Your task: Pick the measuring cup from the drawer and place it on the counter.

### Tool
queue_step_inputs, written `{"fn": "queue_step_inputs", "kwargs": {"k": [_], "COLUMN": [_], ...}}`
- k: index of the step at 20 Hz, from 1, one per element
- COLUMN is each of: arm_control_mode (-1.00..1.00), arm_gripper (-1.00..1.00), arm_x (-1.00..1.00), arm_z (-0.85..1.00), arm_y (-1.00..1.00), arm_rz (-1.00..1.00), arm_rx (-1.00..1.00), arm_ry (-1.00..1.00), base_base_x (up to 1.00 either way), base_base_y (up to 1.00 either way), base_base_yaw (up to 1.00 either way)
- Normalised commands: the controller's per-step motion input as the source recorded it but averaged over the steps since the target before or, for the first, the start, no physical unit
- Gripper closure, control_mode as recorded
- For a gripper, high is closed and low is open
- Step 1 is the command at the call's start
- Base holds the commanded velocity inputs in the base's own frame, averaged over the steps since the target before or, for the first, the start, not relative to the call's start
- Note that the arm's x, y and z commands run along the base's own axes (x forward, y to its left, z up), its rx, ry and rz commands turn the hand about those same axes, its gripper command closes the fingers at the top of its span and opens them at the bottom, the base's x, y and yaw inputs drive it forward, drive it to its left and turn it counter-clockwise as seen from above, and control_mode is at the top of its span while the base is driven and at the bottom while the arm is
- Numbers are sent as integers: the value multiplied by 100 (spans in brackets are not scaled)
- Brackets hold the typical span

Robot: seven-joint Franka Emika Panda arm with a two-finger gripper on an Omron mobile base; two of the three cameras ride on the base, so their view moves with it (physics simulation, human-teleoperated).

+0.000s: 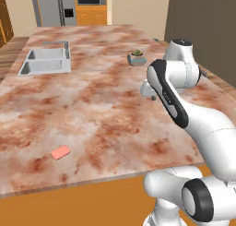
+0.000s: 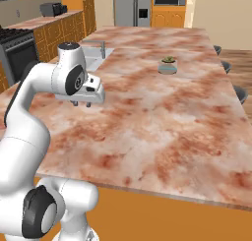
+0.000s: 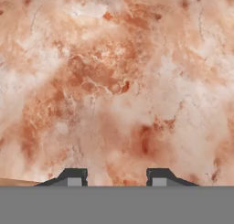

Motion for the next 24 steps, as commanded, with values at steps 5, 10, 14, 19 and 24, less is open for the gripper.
{"fn": "queue_step_inputs", "kwargs": {"k": [5, 10, 14, 19, 24], "arm_control_mode": [100, 100, 100, 100, 100], "arm_gripper": [-100, -100, -100, -100, -100], "arm_x": [0, 0, 0, 0, 0], "arm_z": [0, 0, 0, 0, 0], "arm_y": [0, 0, 0, 0, 0], "arm_rz": [0, 0, 0, 0, 0], "arm_rx": [0, 0, 0, 0, 0], "arm_ry": [0, 0, 0, 0, 0], "base_base_x": [-7, -8, -5, -1, 0], "base_base_y": [39, 89, 95, 100, 97], "base_base_yaw": [0, -2, -1, -1, 0]}}
